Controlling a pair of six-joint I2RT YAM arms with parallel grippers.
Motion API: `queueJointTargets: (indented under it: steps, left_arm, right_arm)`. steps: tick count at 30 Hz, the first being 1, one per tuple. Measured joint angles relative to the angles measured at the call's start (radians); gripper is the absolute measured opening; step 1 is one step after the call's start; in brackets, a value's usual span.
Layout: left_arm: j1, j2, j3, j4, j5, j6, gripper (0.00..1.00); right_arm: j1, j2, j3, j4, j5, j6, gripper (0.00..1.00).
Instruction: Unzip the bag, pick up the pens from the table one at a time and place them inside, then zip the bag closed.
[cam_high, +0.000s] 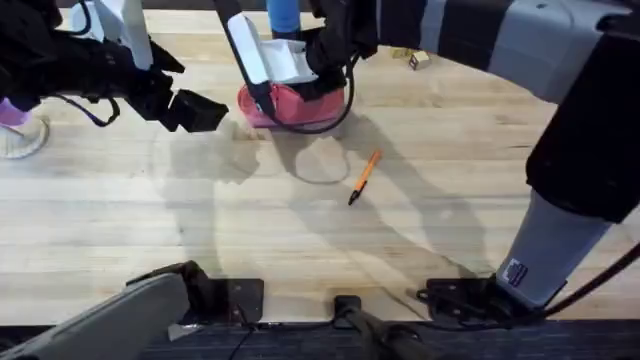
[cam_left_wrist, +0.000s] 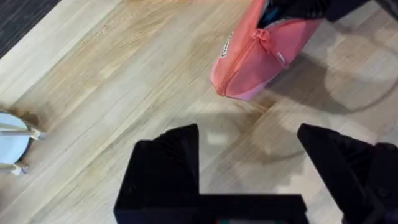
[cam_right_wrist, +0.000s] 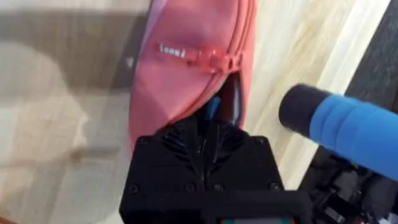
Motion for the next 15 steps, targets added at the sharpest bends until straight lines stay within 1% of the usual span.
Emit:
queueJointTargets:
  steps: [10, 11, 12, 15]
  left_arm:
    - [0.000, 0.000, 0.000, -0.001, 0.000, 0.000, 0.993]
    - [0.000, 0.000, 0.000, -0.002, 0.000, 0.000, 0.993]
    - [0.000, 0.000, 0.000, -0.004, 0.000, 0.000, 0.993]
    - [0.000, 0.000, 0.000, -0.006, 0.000, 0.000, 0.993]
  right_arm:
    - [0.015, 0.000, 0.000, -0.001, -0.033, 0.048, 0.033]
    - [0.015, 0.000, 0.000, -0.001, -0.034, 0.053, 0.071]
    - [0.015, 0.000, 0.000, 0.000, -0.036, 0.057, 0.179]
    - [0.015, 0.000, 0.000, 0.006, -0.043, 0.065, 0.605]
